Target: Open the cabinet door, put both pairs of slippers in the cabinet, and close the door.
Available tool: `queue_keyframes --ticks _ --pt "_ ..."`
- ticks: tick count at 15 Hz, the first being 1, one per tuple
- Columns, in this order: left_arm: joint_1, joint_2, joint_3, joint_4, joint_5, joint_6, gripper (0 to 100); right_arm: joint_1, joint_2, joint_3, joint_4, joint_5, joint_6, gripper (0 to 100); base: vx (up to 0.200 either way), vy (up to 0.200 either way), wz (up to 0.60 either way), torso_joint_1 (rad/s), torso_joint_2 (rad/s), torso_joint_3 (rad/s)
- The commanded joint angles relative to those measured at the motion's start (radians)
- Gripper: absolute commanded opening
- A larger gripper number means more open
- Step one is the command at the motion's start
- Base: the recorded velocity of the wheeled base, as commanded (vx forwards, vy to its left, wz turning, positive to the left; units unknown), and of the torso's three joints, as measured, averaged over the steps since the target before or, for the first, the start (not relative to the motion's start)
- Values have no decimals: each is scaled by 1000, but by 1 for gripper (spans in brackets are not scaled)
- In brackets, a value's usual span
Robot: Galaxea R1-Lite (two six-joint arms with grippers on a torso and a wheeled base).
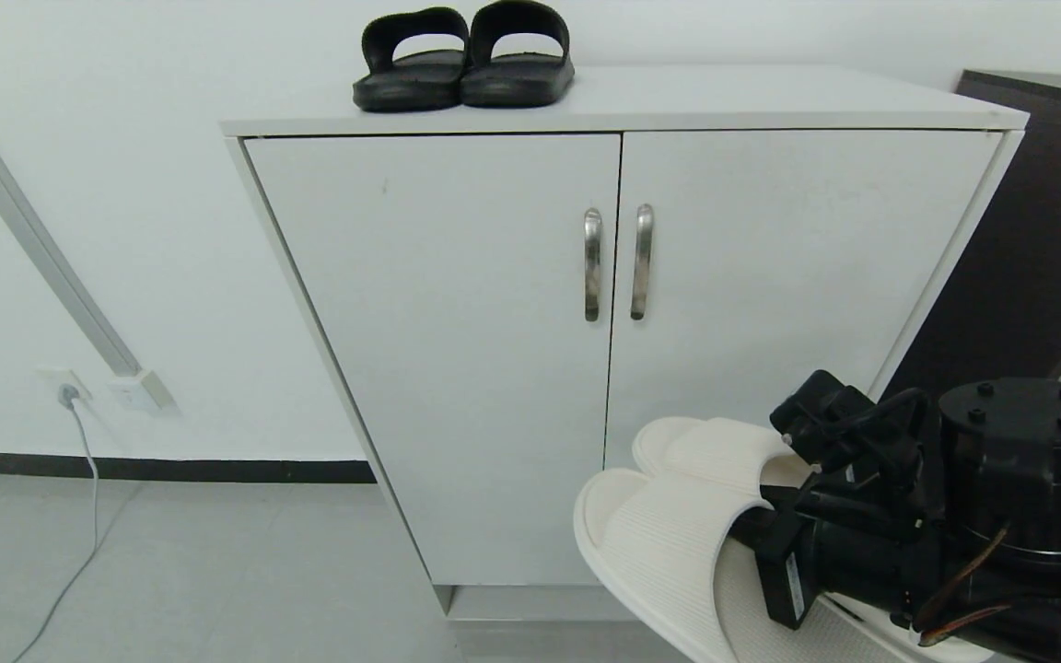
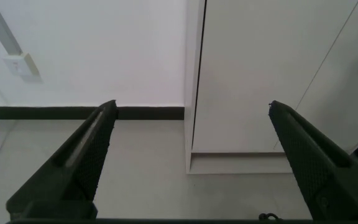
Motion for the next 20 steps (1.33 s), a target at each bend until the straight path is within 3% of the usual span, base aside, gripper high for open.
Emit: queue_keyframes --ticks 1,4,8,9,10,12,15,17,20 --pt "0 3 -2 0 3 -1 100 0 4 5 0 0 0 0 0 0 0 -12 354 339" --pt "0 2 0 -14 -11 25 100 -2 4 11 -2 2 1 0 0 0 0 4 128 118" --pt "-9 43 -12 -16 -22 28 100 -6 5 13 0 2 1 0 0 0 0 0 0 0" --pt "-20 124 -167 -25 -54 -30 100 -8 17 13 -2 0 1 0 0 0 0 0 0 0" --pt "-23 218 -249 -22 -76 -55 100 -8 25 10 -2 2 1 0 0 0 0 0 0 0" --pt "-26 413 -313 -63 -165 -47 100 -8 31 10 -11 2 1 0 0 0 0 0 0 0" --pt "-34 640 -290 -323 -355 -49 100 -9 47 13 -38 2 4 0 0 0 0 0 0 0" --pt "-72 746 -319 -384 -433 -49 100 -9 51 13 -43 2 6 0 0 0 0 0 0 0" --pt "-239 891 -385 -421 -439 -50 100 -12 54 10 -43 8 6 0 0 0 0 0 0 0"
